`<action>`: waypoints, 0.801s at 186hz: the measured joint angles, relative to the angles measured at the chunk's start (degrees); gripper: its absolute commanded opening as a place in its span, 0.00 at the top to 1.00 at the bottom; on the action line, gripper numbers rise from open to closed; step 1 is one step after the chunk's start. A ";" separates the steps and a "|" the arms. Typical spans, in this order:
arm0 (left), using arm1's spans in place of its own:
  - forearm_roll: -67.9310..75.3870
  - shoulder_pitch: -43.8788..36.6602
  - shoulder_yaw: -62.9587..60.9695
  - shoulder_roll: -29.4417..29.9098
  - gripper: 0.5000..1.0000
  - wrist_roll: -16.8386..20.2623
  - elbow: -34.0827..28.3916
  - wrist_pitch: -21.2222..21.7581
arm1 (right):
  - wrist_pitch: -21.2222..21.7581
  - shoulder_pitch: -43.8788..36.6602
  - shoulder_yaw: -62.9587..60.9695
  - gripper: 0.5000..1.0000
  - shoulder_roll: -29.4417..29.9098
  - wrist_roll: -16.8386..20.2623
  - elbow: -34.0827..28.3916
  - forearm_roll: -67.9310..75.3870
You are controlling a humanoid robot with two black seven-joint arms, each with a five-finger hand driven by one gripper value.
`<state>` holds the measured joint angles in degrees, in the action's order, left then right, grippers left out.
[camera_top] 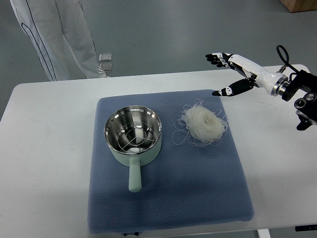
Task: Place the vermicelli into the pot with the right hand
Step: 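Reach the right hand down over the white vermicelli bundle, then close the right hand fingers around the vermicelli bundle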
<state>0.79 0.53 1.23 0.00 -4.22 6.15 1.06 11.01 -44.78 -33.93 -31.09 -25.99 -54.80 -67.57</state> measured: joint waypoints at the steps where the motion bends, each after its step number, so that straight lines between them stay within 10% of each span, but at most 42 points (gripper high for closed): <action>1: 0.00 0.00 0.00 0.00 0.00 0.00 0.00 0.00 | 0.14 0.00 0.00 0.16 -0.11 -0.04 -0.14 -0.36; 61: 0.00 0.00 0.00 0.00 0.00 0.00 0.00 0.00 | 7.75 -0.12 0.39 0.16 -3.76 -2.29 -7.48 -18.84; 149: 0.00 -0.01 0.00 0.00 0.00 0.00 0.00 0.00 | 5.73 0.52 6.04 0.17 -0.27 -2.03 -7.42 -26.03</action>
<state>0.79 0.52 1.23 0.00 -4.22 6.15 1.05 16.74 -44.26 -27.89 -31.36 -28.01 -62.22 -93.60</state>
